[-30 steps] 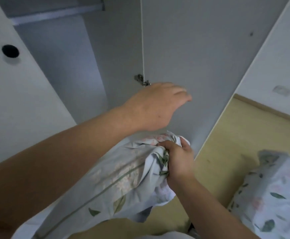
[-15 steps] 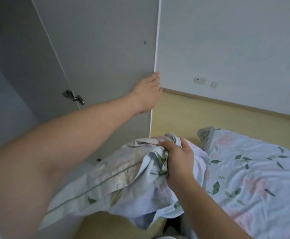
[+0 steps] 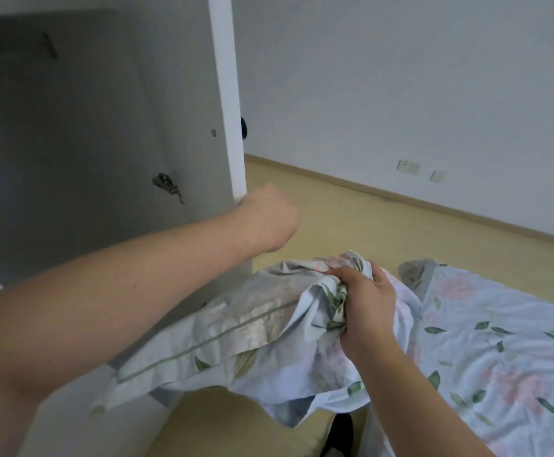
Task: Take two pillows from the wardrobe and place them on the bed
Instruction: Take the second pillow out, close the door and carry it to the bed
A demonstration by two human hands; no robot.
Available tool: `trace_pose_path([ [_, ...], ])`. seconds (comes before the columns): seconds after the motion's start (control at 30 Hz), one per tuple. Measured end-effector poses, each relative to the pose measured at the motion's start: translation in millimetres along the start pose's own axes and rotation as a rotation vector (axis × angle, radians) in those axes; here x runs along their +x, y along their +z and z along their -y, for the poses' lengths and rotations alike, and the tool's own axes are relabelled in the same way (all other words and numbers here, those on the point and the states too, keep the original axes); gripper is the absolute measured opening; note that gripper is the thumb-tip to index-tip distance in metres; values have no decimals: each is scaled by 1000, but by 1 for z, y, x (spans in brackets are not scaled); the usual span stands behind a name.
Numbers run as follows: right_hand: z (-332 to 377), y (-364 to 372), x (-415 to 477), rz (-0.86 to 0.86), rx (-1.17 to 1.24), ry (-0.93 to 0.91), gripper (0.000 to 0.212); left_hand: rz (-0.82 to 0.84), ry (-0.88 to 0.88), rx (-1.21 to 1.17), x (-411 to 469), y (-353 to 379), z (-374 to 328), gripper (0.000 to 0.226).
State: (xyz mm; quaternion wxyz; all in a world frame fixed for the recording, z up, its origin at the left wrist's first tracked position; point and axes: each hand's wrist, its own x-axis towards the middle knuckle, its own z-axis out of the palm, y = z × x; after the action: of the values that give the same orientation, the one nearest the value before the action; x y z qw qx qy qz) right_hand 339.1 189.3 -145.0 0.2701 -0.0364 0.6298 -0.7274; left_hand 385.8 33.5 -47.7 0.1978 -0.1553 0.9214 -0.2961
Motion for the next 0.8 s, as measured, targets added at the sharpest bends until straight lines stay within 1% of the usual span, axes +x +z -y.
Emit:
trace_pose_path([
  [0.07,-4,12,-3,45,-8,29,9,121,-93,42,-19,17,4,21],
  [0.17,-9,33,-8,114,5,64,12,213,-194,198,-44,46,15,31],
  [0.23,-12,49,-13,165,21,94,16,256,-273,191,-63,66,27,43],
  [0.27,-13,56,-16,181,13,108,20,257,-310,169,-72,76,35,48],
  [0.33,-15,71,-21,217,-1,136,37,204,-362,148,-93,100,52,55],
  [0.4,-18,84,-26,256,-5,150,39,128,-383,167,-112,126,70,60],
  [0.43,-19,90,-28,277,-7,161,43,104,-392,177,-121,139,79,63],
  [0.57,-23,114,-34,359,6,195,74,87,-405,265,-150,186,116,72],
  [0.6,-24,121,-35,376,5,202,77,89,-399,286,-156,196,124,71],
  [0.67,-26,130,-36,397,5,198,77,77,-377,316,-160,207,135,71],
  [0.7,-27,134,-35,407,-9,201,73,70,-369,331,-160,212,139,72],
  [0.73,-28,137,-33,417,-21,194,62,63,-365,342,-160,216,144,74],
  [0.8,-28,141,-30,447,-19,183,31,54,-362,356,-162,223,152,76],
])
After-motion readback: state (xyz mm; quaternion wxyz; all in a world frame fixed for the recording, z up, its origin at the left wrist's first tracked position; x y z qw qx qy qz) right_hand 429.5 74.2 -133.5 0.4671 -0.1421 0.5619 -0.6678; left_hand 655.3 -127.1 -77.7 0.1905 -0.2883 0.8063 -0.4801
